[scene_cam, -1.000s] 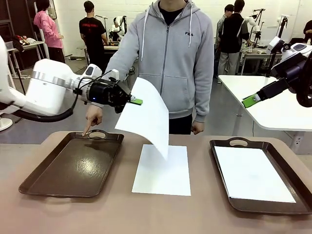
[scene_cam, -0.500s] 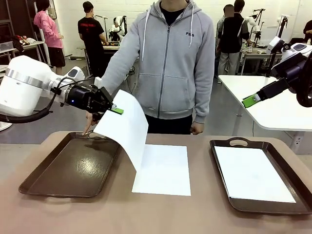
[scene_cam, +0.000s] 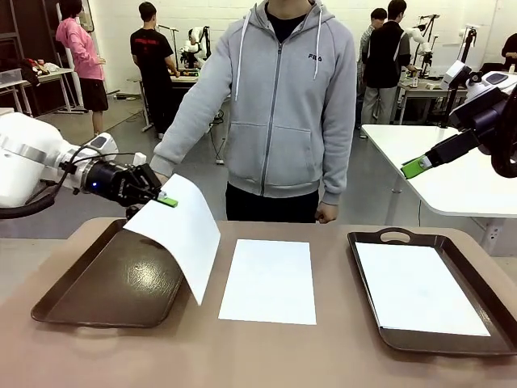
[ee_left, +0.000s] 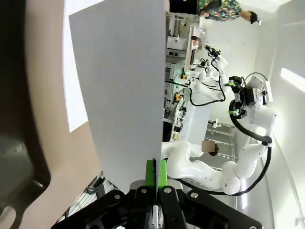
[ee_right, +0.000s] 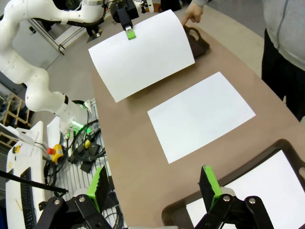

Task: Sort the A4 documents.
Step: Place the A4 Paper in the designated Handle tray.

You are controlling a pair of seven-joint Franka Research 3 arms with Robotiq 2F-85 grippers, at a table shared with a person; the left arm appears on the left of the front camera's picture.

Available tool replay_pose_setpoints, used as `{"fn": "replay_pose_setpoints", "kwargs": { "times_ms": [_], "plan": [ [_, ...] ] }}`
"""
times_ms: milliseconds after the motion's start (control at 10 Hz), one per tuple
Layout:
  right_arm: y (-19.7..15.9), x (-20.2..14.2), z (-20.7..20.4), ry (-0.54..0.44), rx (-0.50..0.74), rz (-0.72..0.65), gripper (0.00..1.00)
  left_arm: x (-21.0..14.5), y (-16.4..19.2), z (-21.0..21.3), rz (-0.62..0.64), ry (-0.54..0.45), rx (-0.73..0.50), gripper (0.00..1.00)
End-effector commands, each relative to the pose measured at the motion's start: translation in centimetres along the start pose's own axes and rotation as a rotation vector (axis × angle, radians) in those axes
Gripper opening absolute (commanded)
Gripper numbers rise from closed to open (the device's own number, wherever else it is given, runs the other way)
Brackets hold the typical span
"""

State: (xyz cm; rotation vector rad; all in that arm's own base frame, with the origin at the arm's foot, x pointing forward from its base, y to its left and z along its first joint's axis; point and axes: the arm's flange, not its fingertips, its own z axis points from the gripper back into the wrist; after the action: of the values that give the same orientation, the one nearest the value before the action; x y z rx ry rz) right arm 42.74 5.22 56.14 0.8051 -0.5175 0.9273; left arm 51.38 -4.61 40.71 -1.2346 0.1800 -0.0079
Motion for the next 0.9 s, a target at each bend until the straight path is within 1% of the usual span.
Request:
{"fn": "replay_pose_setpoints", "kwargs": {
  "times_ms": [0,100,200,400,500,600,700,800],
  "plan": [
    [0.0,0.1,-0.1,-0.006,0.007,0.009,0.99,-1.1,0.4,0.9,0.013,0.003,0.09,0.01],
    [0.0,0.1,-0.1,-0.006,0.007,0.009,0.99,-1.6,1.2,1.0,-0.021,0.008,0.191,0.01],
    [0.0,0.1,-0.1,-0.006,0.007,0.009,0.99,-2.0,2.1,1.3,-0.006,0.02,0.277,0.01],
    [0.0,0.1,-0.1,-0.006,0.007,0.009,0.99,-2.2,3.2,2.2,-0.002,-0.027,0.383,0.01],
    [0.0,0.1,-0.1,-0.006,0.007,0.009,0.99,-2.0,3.9,3.0,0.013,-0.07,0.445,0.01],
    [0.0,0.1,-0.1,-0.006,0.007,0.009,0.99,-1.7,4.2,3.5,0.005,-0.102,0.483,0.01],
    [0.0,0.1,-0.1,-0.006,0.007,0.009,0.99,-1.2,4.5,4.2,-0.03,-0.161,0.507,0.01],
    [0.0,0.1,-0.1,-0.006,0.007,0.009,0.99,-0.8,4.5,4.7,-0.032,-0.18,0.523,0.01]
  ]
}}
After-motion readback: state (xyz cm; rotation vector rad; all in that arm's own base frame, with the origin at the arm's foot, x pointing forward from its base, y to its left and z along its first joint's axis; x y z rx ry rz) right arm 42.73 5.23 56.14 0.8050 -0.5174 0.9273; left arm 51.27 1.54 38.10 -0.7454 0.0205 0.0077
